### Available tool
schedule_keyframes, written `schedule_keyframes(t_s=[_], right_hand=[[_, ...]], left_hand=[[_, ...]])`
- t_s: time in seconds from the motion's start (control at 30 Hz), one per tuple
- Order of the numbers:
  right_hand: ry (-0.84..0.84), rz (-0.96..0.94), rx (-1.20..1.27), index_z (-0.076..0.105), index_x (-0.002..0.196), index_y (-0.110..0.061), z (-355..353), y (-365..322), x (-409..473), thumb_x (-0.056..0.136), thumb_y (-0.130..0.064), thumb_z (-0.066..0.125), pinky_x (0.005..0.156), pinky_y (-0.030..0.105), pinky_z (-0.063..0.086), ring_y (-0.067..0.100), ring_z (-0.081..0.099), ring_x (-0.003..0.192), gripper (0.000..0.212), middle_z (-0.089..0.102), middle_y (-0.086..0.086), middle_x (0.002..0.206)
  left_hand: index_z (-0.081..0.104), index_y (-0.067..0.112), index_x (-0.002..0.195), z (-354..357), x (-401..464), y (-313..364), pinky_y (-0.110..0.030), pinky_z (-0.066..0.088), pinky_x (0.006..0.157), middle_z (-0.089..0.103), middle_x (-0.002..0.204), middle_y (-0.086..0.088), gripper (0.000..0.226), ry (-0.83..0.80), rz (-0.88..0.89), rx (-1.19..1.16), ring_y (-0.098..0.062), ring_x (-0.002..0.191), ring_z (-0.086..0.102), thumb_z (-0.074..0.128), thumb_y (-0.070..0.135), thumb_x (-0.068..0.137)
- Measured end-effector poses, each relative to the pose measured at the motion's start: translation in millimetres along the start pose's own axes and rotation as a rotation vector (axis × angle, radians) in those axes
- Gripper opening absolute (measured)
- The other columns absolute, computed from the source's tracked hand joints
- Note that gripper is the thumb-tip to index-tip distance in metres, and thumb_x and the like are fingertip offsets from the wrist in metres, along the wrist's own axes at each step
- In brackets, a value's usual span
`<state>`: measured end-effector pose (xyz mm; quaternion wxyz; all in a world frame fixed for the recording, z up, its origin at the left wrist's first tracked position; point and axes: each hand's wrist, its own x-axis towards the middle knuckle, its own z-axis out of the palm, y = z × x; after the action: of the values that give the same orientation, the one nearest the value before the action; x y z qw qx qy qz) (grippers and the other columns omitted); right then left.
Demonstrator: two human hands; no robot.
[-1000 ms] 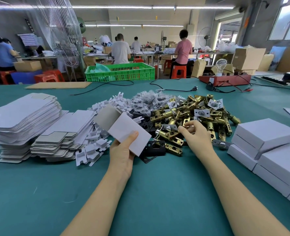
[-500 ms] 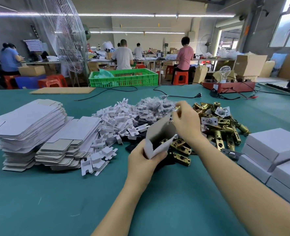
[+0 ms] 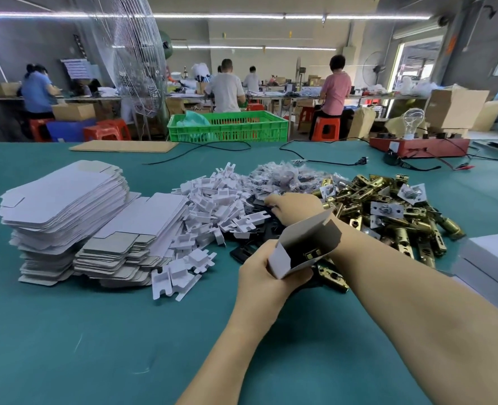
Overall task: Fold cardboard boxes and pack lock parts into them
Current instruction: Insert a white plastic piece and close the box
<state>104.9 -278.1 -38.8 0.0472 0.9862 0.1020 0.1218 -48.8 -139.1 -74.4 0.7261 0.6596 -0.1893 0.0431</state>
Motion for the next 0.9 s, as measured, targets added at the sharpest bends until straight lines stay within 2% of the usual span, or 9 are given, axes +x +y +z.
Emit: schedule_keyframes(t_s=[0.13,0.2,0.3,0.37,0.5,0.57,0.67,0.8,0.9], right_hand=[[0.089,0.042,0.116,0.042,0.104,-0.019,0.1,-1.0,-3.9,0.097,-0.021,0.045,0.047,0.029,0.028,0.029,0.062,0.078,0.008,0.061,0.003,0.080],[0.160,0.080,0.226,0.045,0.102,-0.014,-2.1,-2.7,-6.8,0.096,-0.018,0.047,0.051,0.032,0.035,0.031,0.061,0.078,0.008,0.062,0.007,0.080],[0.341,0.137,0.531,0.051,0.102,-0.007,-14.4,-5.7,-15.7,0.093,-0.009,0.050,0.064,0.036,0.044,0.030,0.059,0.075,0.009,0.065,0.011,0.084],[0.478,0.174,0.723,0.052,0.103,-0.006,-28.3,-4.6,-29.5,0.092,-0.009,0.054,0.064,0.034,0.044,0.022,0.056,0.070,0.012,0.061,0.005,0.079],[0.606,0.292,1.030,0.054,0.108,-0.018,-61.9,8.4,-75.9,0.088,-0.013,0.059,0.061,0.020,0.044,0.008,0.056,0.067,0.021,0.059,-0.003,0.076],[0.614,0.345,1.173,0.058,0.099,-0.022,-79.9,16.9,-105.2,0.089,-0.013,0.058,0.073,0.029,0.053,0.020,0.064,0.082,0.013,0.066,0.005,0.087],[0.590,0.306,1.299,0.059,0.092,-0.023,-115.9,24.5,-147.7,0.092,-0.008,0.057,0.076,0.036,0.053,0.022,0.065,0.080,0.015,0.067,0.007,0.084],[0.400,0.090,1.164,0.064,0.088,-0.025,-155.4,19.7,-186.0,0.089,-0.011,0.064,0.080,0.038,0.052,0.018,0.065,0.081,0.015,0.068,0.005,0.085],[0.265,0.023,0.977,0.065,0.089,-0.024,-155.4,5.2,-197.6,0.088,-0.009,0.064,0.092,0.039,0.052,0.011,0.063,0.098,0.014,0.067,-0.003,0.102]], left_hand=[[0.072,0.033,0.094,0.0,-0.1,-1.2,-0.039,0.057,0.080,0.074,0.096,-0.002,0.040,-0.001,-0.005,0.002,-0.023,0.091,0.068,0.082,0.003,0.069],[0.072,0.032,0.094,-0.1,-0.3,-1.1,-0.033,0.056,0.078,0.074,0.095,-0.001,0.040,-0.011,0.002,0.000,-0.018,0.089,0.068,0.082,0.001,0.071],[0.073,0.024,0.093,0.0,-1.0,0.1,-0.035,0.055,0.078,0.074,0.094,-0.005,0.033,0.001,0.004,-0.022,-0.015,0.087,0.066,0.083,0.002,0.071],[0.074,0.026,0.093,0.3,-1.7,1.5,-0.036,0.055,0.080,0.075,0.095,-0.002,0.034,0.019,0.003,-0.039,-0.013,0.088,0.067,0.084,0.006,0.068],[0.076,0.039,0.087,-1.4,-2.6,4.5,-0.014,0.052,0.068,0.076,0.092,0.013,0.038,0.024,-0.019,-0.078,-0.001,0.085,0.069,0.084,0.008,0.067],[0.075,0.036,0.086,-1.2,-3.4,4.8,-0.017,0.053,0.069,0.075,0.091,0.013,0.034,0.026,-0.070,-0.039,-0.003,0.086,0.070,0.087,0.011,0.068],[0.073,0.028,0.094,1.0,-5.6,6.8,-0.027,0.057,0.075,0.075,0.094,0.008,0.036,-0.043,-0.130,0.013,-0.010,0.090,0.071,0.085,0.023,0.061],[0.072,0.026,0.099,5.7,-10.6,11.1,-0.019,0.053,0.071,0.075,0.097,0.010,0.038,-0.221,-0.177,0.097,-0.008,0.091,0.070,0.084,0.026,0.063],[0.072,0.027,0.100,6.3,-14.0,13.1,-0.012,0.051,0.067,0.075,0.097,0.011,0.035,-0.274,-0.167,0.071,-0.005,0.089,0.071,0.085,0.012,0.071]])
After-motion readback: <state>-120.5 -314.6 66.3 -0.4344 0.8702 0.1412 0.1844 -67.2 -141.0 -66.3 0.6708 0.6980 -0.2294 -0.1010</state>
